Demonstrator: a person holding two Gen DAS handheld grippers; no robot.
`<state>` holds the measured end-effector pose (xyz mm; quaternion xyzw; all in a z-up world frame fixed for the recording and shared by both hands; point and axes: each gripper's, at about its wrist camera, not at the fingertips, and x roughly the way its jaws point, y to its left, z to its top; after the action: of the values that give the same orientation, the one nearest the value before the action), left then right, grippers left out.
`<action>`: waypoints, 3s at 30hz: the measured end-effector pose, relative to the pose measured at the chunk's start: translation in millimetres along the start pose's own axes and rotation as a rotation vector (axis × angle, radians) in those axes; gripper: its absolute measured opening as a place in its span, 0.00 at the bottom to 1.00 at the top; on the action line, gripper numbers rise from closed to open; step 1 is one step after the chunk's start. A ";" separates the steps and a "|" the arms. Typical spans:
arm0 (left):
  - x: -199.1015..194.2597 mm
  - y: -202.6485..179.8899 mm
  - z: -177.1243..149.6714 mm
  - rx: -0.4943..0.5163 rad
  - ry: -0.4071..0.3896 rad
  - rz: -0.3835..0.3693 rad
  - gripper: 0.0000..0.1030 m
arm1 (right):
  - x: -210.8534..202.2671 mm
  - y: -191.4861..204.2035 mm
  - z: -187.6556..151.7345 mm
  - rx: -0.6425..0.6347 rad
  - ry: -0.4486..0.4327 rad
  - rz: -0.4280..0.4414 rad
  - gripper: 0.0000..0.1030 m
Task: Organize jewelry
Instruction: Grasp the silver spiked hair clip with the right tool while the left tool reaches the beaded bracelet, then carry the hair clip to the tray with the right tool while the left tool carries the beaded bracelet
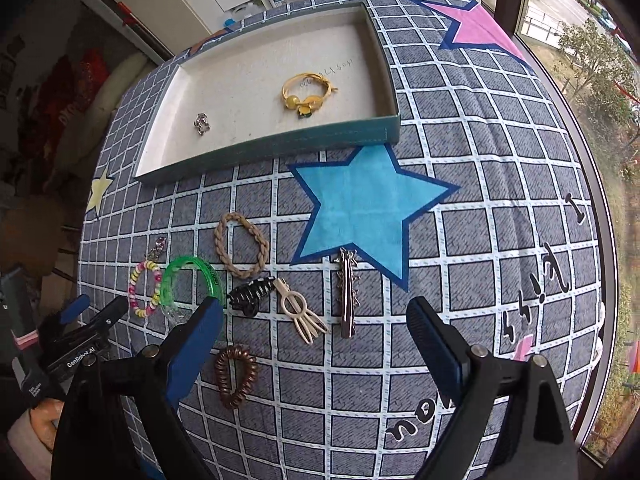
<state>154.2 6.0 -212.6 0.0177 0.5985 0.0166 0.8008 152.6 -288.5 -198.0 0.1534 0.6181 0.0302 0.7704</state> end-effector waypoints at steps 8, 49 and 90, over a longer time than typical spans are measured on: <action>13.2 0.6 6.3 -0.011 0.007 -0.003 1.00 | 7.8 -25.6 -10.9 0.056 0.017 -0.096 0.92; 23.9 -46.7 17.9 0.146 -0.008 -0.144 0.21 | 51.4 25.4 -4.9 -0.120 0.042 -0.228 0.13; -29.2 -79.9 143.1 0.074 -0.208 -0.280 0.21 | -15.1 5.2 117.1 -0.081 -0.132 0.028 0.13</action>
<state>283.6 -76.4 -147.9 -0.0345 0.5093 -0.1189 0.8517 262.4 -310.4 -160.2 0.1326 0.5621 0.0559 0.8145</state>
